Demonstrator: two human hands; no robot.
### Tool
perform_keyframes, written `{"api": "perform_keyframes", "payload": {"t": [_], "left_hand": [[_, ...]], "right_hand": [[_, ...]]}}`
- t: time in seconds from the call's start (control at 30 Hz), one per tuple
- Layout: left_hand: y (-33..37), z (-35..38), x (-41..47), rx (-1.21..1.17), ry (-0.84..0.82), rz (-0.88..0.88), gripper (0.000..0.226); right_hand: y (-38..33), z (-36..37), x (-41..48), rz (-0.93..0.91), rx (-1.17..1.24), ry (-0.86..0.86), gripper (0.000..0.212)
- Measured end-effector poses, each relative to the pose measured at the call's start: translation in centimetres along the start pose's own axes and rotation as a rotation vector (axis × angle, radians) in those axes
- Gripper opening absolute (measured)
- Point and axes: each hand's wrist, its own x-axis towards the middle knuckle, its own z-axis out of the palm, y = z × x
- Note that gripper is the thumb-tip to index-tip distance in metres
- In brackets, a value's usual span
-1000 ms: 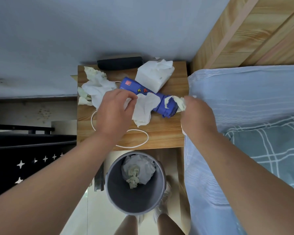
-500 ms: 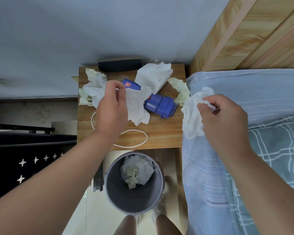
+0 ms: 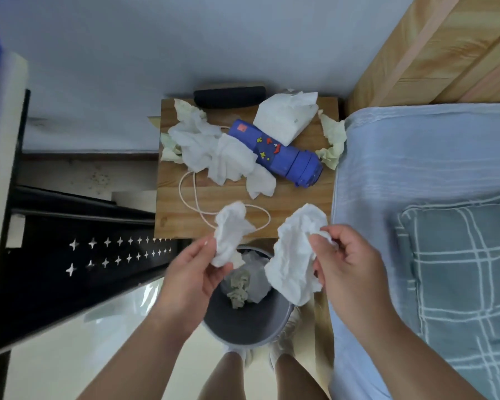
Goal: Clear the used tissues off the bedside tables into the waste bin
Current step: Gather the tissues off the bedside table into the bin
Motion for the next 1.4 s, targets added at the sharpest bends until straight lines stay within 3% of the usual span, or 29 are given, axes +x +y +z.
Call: {"api": "perform_keyframes", "payload": {"t": [0.17,0.43,0.53,0.63,0.7,0.8,0.9,1.0,1.1,1.23,1.33,1.4], "left_hand": [[-7.1,-6.3,-0.4,0.105,0.157,-0.168,0.024],[-14.0,-11.7,2.9,0.431,0.171,-0.284,0.022],[-15.9,-12.4,4.7,0.589,0.253,-0.261,0.024],[-16.2,-11.8,5.1,0.719,0.224,-0.225,0.046],[-15.4,-10.8,4.6,0.880,0.174,-0.126,0.052],[-12.8,-8.5,4.1,0.933,0.106,0.058,0.036],[-7.9,-4.9,4.0,0.916,0.060,0.312,0.027],[-1.8,-1.0,5.2,0.920,0.089,0.530,0.022],[3.9,2.0,7.1,0.986,0.150,0.680,0.047],[8.1,5.0,9.4,1.217,0.125,0.883,0.073],[8.2,6.0,10.8,1.343,0.057,0.903,0.100],[7.3,6.1,11.3,1.394,-0.001,0.882,0.103]], "right_hand": [[7.0,3.5,-2.6,0.151,-0.087,-0.110,0.015],[18.6,9.6,-3.3,0.357,-0.244,-0.200,0.012],[21.4,11.2,-2.7,0.544,-0.259,-0.349,0.034],[21.8,10.8,-2.4,0.577,-0.378,-0.507,0.059],[20.4,9.9,-1.8,0.489,-0.495,-0.536,0.056],[15.7,8.5,0.3,0.297,-0.534,-0.484,0.033],[9.6,7.2,3.1,0.109,-0.444,-0.341,0.007],[4.1,6.5,6.1,-0.114,-0.426,-0.162,0.007],[0.3,6.9,9.0,-0.295,-0.453,-0.052,0.019],[-1.0,8.3,11.3,-0.387,-0.670,-0.014,0.033],[-0.1,9.2,12.0,-0.442,-0.790,-0.042,0.038],[0.9,9.7,12.2,-0.454,-0.879,-0.054,0.040]]}}
